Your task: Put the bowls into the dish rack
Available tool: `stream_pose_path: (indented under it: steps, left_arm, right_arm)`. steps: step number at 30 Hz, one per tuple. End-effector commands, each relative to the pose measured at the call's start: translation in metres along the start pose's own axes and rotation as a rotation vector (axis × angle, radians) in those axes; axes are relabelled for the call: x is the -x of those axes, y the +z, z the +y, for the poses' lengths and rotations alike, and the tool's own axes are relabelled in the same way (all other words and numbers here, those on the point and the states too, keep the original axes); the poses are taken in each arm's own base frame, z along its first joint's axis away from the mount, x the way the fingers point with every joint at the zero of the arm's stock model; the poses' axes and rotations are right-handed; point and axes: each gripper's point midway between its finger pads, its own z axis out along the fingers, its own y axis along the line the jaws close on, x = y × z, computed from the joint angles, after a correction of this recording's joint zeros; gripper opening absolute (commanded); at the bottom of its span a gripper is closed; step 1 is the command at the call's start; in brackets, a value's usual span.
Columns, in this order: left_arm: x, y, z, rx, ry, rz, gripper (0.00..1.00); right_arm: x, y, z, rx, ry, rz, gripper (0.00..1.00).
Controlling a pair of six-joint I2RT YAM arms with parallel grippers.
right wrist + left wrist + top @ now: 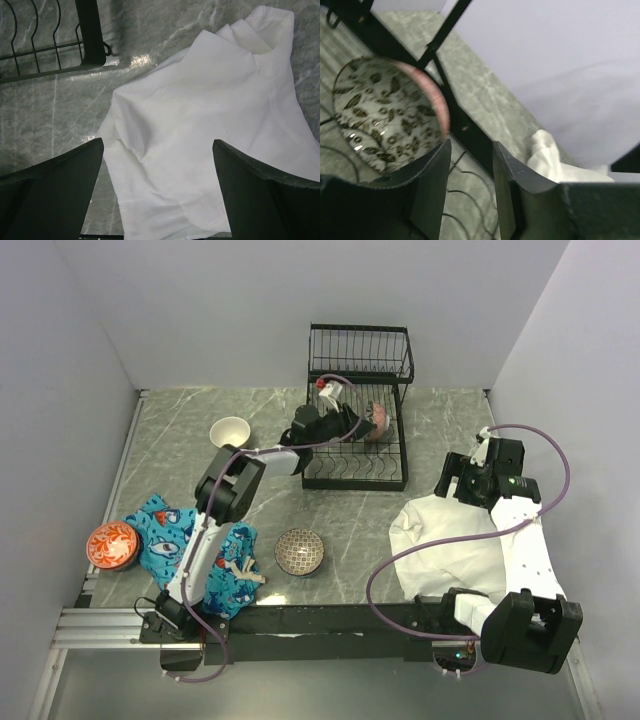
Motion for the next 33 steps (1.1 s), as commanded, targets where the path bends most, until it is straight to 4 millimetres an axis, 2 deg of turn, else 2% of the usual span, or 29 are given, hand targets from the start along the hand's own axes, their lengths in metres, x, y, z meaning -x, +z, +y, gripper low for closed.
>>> stream_pose_path:
  steps: [1,2,10,13,14,16,17,19,20,22,23,24,25,26,27,28,29,30,31,32,33]
  left_arm:
    - [0.050,-0.009,-0.061,-0.118,0.116,-0.060,0.45]
    - [0.053,-0.012,-0.066,-0.120,0.123,-0.060,0.45]
    - [0.020,-0.050,-0.075,-0.107,0.121,0.066,0.45]
    - [0.002,-0.076,-0.087,-0.134,0.182,0.156,0.45]
    - [-0.003,-0.093,-0.098,-0.169,0.257,0.195,0.45]
    - [-0.010,-0.111,-0.104,-0.183,0.353,0.247,0.45]
    - [-0.017,-0.134,-0.108,-0.178,0.464,0.309,0.45]
    - [-0.016,-0.159,-0.110,-0.160,0.594,0.354,0.47]
    - [-0.013,-0.182,-0.116,-0.150,0.677,0.398,0.47]
    - [0.005,-0.205,-0.103,-0.028,0.695,0.428,0.51]
    - [0.014,-0.224,-0.105,0.028,0.676,0.484,0.52]
    - [0.024,-0.233,-0.100,0.078,0.667,0.501,0.55]
    - [0.042,-0.246,-0.084,0.168,0.664,0.507,0.55]
    - [0.063,-0.252,-0.079,0.221,0.685,0.510,0.56]
    - [0.063,-0.266,-0.068,0.277,0.658,0.563,0.59]
    - [0.077,-0.281,-0.048,0.378,0.662,0.578,0.59]
    - [0.091,-0.284,-0.038,0.411,0.702,0.593,0.59]
    - [0.091,-0.295,-0.028,0.447,0.692,0.638,0.59]
    - [0.098,-0.304,-0.014,0.501,0.696,0.659,0.58]
    - [0.107,-0.307,0.003,0.548,0.730,0.692,0.58]
    - [0.109,-0.311,0.014,0.577,0.731,0.718,0.57]
  right_arm:
    - [0.012,-0.001,0.004,0.027,0.005,-0.060,0.98]
    - [0.010,0.000,0.004,0.029,0.010,-0.059,0.98]
    - [0.008,-0.002,0.008,0.050,0.009,-0.069,0.98]
    - [0.009,-0.005,0.011,0.064,-0.001,-0.074,0.98]
    - [0.013,-0.007,0.013,0.072,-0.010,-0.084,0.98]
    - [0.018,-0.009,0.018,0.094,-0.030,-0.090,0.97]
    - [0.027,-0.013,0.022,0.109,-0.056,-0.112,0.97]
    - [0.044,-0.019,0.029,0.125,-0.097,-0.148,0.97]
    - [0.049,-0.019,0.036,0.139,-0.133,-0.157,0.96]
    - [0.061,-0.016,0.045,0.158,-0.204,-0.177,0.96]
    - [0.068,-0.017,0.057,0.183,-0.258,-0.194,0.96]
    - [0.070,-0.010,0.063,0.195,-0.280,-0.180,0.96]
    - [0.081,-0.010,0.072,0.210,-0.318,-0.210,0.96]
    - [0.084,-0.007,0.081,0.228,-0.346,-0.213,0.97]
    - [0.082,0.003,0.095,0.257,-0.378,-0.189,0.98]
    - [0.094,0.004,0.105,0.274,-0.396,-0.220,0.98]
    - [0.099,0.007,0.113,0.291,-0.405,-0.228,0.98]
    - [0.100,0.018,0.119,0.305,-0.404,-0.211,0.99]
    - [0.113,0.018,0.126,0.317,-0.385,-0.239,0.99]
    - [0.113,0.030,0.128,0.320,-0.368,-0.215,0.99]
    - [0.118,0.034,0.130,0.323,-0.355,-0.214,0.99]
